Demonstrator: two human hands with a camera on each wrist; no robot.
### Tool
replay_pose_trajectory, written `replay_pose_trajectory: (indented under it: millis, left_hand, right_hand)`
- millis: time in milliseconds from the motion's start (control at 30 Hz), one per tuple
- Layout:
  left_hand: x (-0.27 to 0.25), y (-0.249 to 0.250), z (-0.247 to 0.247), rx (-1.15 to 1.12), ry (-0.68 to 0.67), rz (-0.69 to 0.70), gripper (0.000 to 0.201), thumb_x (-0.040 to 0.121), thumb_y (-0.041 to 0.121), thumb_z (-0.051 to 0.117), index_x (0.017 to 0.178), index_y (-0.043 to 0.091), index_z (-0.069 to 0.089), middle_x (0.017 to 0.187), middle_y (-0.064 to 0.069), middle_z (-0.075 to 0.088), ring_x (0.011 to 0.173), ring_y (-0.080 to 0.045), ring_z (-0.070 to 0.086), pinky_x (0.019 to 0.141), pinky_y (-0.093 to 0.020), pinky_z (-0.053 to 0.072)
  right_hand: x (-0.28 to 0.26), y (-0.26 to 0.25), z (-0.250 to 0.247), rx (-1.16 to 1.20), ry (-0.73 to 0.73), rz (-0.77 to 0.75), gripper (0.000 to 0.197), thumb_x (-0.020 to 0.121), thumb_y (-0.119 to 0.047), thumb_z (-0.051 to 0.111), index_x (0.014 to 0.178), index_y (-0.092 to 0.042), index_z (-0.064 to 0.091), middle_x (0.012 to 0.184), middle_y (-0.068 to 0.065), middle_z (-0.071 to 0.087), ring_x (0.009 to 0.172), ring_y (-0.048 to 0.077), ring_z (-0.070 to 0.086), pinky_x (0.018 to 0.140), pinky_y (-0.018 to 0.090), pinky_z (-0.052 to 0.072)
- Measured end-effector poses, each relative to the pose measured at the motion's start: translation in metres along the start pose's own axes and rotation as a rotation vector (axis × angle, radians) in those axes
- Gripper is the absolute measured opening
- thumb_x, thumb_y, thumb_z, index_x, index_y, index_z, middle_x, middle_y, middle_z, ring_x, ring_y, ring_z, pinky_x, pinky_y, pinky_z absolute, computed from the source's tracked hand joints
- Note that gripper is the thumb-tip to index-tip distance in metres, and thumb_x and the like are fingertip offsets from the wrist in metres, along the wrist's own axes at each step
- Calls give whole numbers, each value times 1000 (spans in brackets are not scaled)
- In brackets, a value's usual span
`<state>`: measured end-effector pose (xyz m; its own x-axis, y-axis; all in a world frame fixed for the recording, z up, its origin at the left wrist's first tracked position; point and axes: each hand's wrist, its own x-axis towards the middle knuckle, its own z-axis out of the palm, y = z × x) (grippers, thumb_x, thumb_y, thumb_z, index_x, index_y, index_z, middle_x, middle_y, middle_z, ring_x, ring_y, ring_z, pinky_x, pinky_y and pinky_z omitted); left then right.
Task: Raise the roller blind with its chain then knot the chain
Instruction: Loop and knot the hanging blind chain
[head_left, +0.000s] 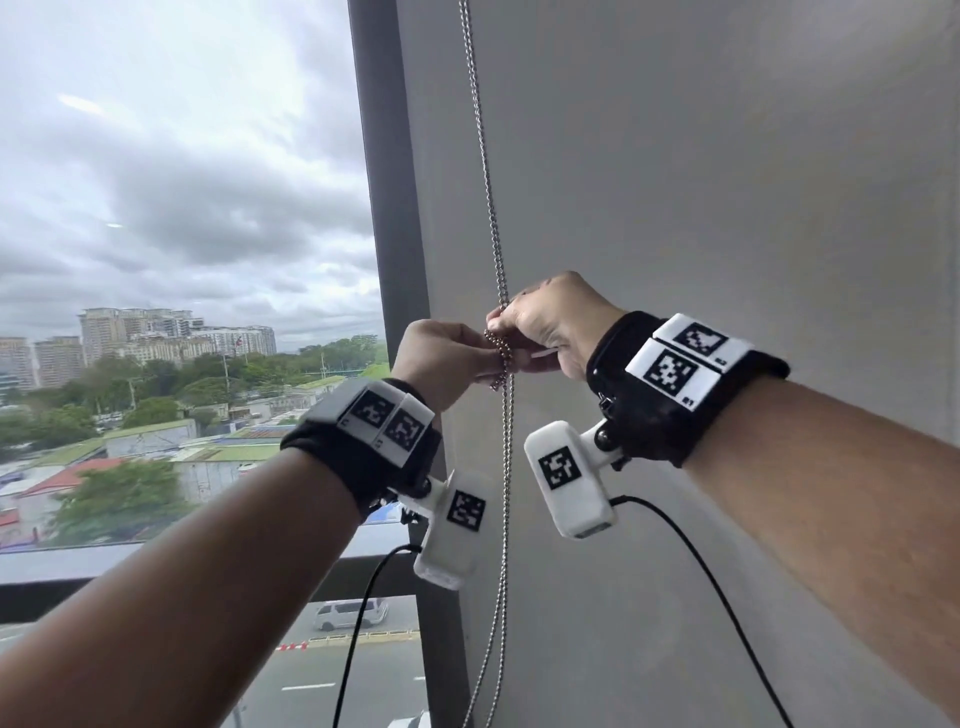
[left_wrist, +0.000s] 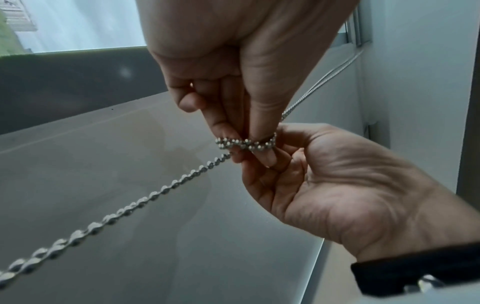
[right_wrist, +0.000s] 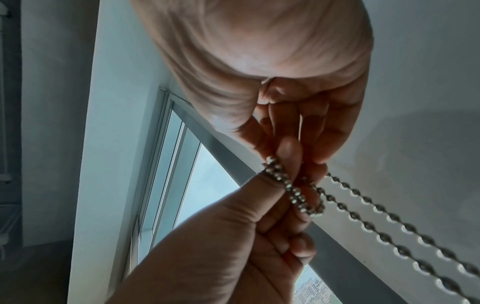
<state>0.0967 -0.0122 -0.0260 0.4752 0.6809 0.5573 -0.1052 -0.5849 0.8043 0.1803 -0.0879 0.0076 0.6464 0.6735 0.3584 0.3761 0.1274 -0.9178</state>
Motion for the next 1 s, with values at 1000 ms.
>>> replay_pose_trajectory:
  millis: [1000]
  left_hand:
    - [9, -3, 9, 269, 181, 182, 29, 68, 35, 77, 63, 12, 61, 58, 1, 60, 53, -16, 51, 50, -25, 38]
  right_hand:
    - [3, -1, 0, -159, 100, -141, 4, 78, -10, 62, 81, -10, 64, 80, 17, 76, 67, 29, 76, 62, 38, 58]
